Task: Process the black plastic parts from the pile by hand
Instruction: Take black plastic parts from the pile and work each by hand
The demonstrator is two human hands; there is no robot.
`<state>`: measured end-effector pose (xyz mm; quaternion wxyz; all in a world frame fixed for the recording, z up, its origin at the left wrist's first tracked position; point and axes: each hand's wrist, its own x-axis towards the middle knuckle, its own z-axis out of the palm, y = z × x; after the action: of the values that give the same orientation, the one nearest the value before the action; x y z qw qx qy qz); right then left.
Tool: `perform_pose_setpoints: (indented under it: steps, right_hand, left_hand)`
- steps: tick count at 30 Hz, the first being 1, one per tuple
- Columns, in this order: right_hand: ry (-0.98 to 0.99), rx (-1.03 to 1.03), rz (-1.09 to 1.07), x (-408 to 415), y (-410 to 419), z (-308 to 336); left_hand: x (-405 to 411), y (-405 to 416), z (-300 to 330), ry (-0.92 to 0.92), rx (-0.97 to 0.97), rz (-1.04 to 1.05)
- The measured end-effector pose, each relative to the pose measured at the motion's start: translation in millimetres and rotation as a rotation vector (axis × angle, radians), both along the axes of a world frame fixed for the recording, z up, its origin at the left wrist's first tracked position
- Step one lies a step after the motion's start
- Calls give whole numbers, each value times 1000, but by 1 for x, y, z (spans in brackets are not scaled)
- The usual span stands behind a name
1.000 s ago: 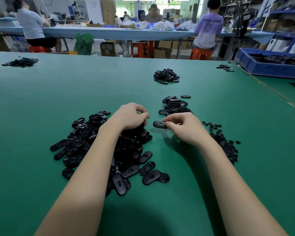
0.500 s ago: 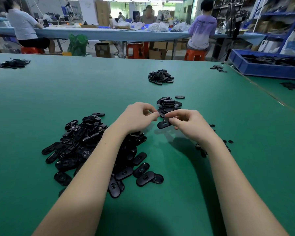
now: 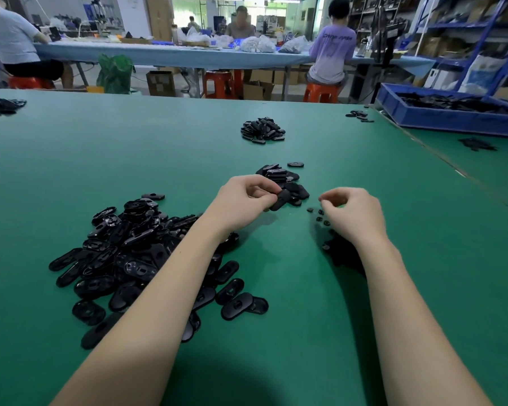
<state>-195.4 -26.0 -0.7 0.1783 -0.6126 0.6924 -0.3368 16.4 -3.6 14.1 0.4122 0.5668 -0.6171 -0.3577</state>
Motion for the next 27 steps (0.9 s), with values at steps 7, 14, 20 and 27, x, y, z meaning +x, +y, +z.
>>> perform_pose_setpoints:
  steps: [7, 14, 20, 27]
  right_hand:
    - [339, 68, 57, 15, -2, -13]
    - [207, 82, -8, 15, -3, -11]
    - [180, 92, -6, 16, -3, -10]
    - [179, 109, -5, 18, -1, -8]
  left_hand:
    - [-2, -1, -3, 44, 22, 4]
    - [-4, -3, -4, 156, 69, 15]
    - [-3, -4, -5, 196, 91, 33]
    - [-4, -7, -6, 146, 137, 65]
